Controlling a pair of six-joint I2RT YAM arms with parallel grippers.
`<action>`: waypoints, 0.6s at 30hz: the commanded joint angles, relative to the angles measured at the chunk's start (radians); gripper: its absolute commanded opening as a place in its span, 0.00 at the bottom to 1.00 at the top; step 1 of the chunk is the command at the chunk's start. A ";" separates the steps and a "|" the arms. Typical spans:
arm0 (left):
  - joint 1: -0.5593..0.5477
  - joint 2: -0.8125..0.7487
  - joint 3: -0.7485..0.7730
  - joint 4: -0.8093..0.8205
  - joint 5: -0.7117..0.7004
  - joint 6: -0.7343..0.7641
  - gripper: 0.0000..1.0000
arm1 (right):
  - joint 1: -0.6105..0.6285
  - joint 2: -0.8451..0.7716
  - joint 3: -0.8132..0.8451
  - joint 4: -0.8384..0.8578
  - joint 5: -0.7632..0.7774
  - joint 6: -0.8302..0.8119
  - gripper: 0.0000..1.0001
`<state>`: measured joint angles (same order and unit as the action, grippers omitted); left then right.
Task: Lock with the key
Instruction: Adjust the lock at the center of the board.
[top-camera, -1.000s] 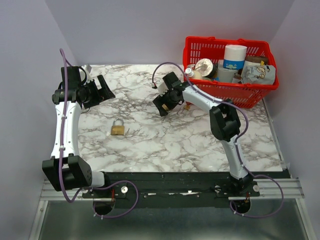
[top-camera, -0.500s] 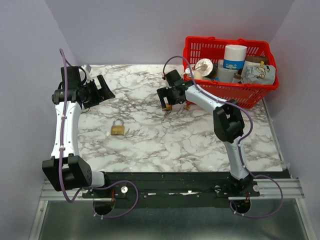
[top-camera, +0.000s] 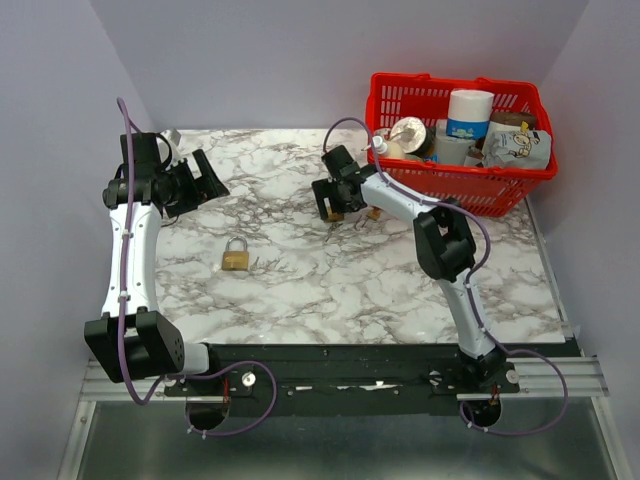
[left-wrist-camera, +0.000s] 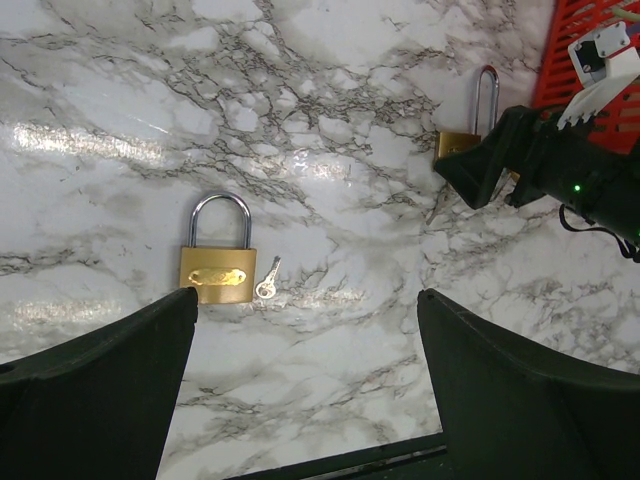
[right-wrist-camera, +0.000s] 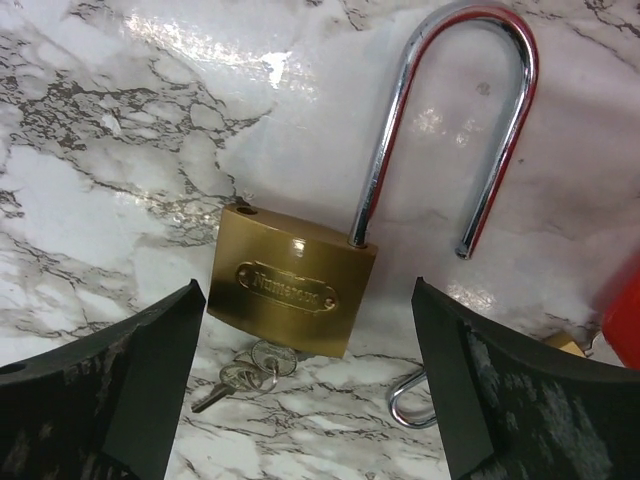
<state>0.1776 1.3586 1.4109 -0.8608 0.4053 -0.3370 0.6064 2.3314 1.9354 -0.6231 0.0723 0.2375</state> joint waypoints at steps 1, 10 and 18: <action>0.013 0.002 -0.001 0.002 0.015 -0.004 0.99 | 0.016 0.060 0.049 -0.015 0.057 0.011 0.88; 0.028 0.011 -0.009 0.005 0.020 0.000 0.99 | 0.033 0.062 0.059 -0.001 0.006 -0.070 0.72; 0.048 -0.010 -0.030 -0.003 0.036 0.019 0.99 | 0.067 -0.020 -0.027 -0.038 -0.210 -0.227 0.46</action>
<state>0.2054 1.3632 1.4014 -0.8593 0.4068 -0.3332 0.6315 2.3585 1.9621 -0.6147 0.0196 0.1089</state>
